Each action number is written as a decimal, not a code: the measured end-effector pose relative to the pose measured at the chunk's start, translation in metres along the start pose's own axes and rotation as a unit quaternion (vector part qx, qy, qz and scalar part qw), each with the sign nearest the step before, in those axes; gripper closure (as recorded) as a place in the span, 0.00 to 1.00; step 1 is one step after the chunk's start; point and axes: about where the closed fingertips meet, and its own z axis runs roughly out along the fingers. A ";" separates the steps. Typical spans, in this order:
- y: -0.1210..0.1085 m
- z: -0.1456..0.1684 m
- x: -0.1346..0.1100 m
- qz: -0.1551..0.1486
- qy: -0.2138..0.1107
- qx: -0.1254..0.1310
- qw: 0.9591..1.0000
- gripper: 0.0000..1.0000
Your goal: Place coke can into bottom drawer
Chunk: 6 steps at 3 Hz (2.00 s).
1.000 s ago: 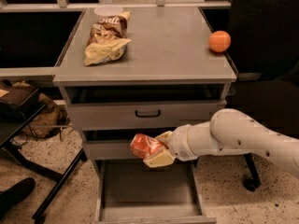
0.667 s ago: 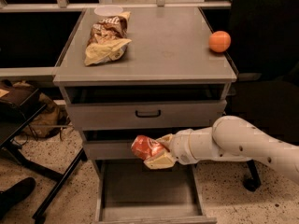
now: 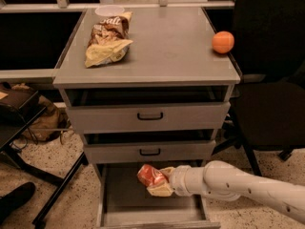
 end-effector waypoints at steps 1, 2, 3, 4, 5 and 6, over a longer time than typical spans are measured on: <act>-0.014 0.049 0.045 0.032 -0.008 0.008 0.999 1.00; -0.007 0.061 0.058 0.048 -0.010 -0.002 0.999 1.00; -0.010 0.068 0.063 0.048 -0.013 0.003 0.999 1.00; -0.041 0.095 0.095 0.046 -0.019 0.034 0.998 1.00; -0.067 0.136 0.138 0.071 -0.031 0.055 0.995 1.00; -0.073 0.178 0.191 0.110 -0.030 0.062 0.992 1.00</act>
Offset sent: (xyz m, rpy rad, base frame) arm 0.0116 0.0046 -0.0601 0.0264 0.0279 -0.0483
